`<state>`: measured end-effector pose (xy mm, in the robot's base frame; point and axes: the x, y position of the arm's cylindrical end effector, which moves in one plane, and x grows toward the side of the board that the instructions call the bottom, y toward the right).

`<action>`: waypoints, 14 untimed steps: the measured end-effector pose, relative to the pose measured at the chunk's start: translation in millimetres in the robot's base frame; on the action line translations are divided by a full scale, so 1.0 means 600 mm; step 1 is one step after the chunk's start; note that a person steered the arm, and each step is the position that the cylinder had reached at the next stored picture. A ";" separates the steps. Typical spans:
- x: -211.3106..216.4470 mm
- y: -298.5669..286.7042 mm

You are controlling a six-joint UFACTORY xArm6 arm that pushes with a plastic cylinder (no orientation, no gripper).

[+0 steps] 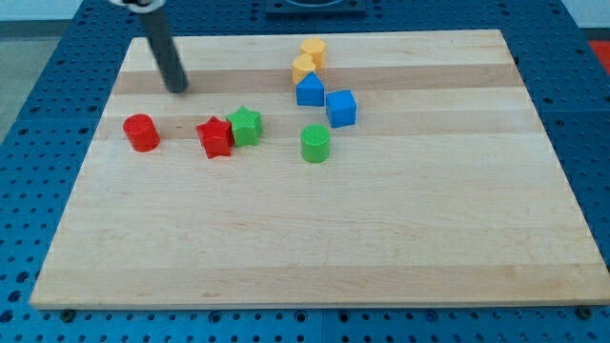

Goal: Slightly move the stars towards the down

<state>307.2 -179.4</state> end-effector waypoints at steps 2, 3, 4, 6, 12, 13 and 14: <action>0.010 0.091; 0.077 0.106; 0.084 0.106; 0.095 0.125; 0.146 0.125; 0.104 0.125; 0.092 0.111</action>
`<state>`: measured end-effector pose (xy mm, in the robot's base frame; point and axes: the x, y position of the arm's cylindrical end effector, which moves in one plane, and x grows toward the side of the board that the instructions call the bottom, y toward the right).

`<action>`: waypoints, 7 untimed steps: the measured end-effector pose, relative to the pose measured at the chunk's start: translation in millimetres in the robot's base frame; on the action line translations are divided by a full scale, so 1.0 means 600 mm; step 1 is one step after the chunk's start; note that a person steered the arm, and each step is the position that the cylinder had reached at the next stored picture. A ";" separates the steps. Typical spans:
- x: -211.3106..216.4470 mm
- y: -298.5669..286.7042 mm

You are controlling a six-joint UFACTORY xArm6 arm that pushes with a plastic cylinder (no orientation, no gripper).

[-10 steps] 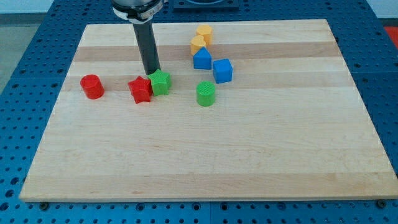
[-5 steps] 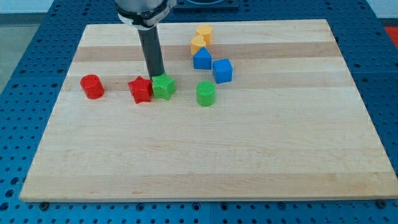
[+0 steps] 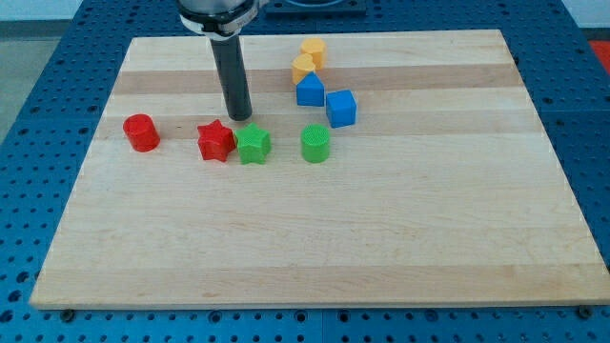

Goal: Slightly move the stars towards the down

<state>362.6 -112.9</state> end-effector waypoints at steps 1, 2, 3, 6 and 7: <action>0.000 -0.036; 0.000 -0.043; 0.018 -0.043; -0.022 -0.094; -0.038 -0.165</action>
